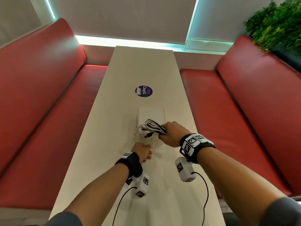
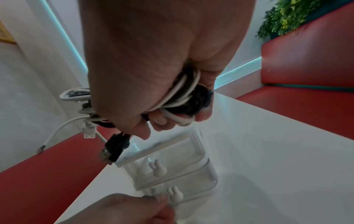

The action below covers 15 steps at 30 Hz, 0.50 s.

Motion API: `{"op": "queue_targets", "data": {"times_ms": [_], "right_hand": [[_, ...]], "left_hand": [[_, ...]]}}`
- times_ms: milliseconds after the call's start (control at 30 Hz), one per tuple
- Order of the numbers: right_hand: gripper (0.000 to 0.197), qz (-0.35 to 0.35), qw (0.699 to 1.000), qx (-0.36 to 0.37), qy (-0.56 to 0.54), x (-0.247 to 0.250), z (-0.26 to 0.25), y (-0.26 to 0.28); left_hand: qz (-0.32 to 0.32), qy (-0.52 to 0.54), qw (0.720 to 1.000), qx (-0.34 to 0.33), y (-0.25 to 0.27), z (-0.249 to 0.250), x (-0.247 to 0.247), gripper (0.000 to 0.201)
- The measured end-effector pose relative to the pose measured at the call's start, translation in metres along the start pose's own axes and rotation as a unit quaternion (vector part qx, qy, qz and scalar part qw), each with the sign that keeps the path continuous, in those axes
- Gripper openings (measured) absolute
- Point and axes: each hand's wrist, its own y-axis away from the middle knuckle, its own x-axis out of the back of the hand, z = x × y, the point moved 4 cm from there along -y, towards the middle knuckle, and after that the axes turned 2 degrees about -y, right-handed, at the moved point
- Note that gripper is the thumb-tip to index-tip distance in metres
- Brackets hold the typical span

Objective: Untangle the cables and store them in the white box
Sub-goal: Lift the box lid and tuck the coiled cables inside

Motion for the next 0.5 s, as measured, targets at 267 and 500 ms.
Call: {"op": "queue_targets", "data": {"times_ms": [267,500], "right_hand": [[0.018,-0.005,0.999,-0.037,-0.040,-0.008,0.009,-0.010],[0.020,-0.003,0.998,-0.056,-0.026,-0.008,0.006,-0.014]], "left_hand": [[-0.010,0.163,0.984,0.070,-0.002,0.002,-0.015,0.021],[-0.110,0.090,0.984,0.107,0.017,-0.018,0.002,0.026]]}}
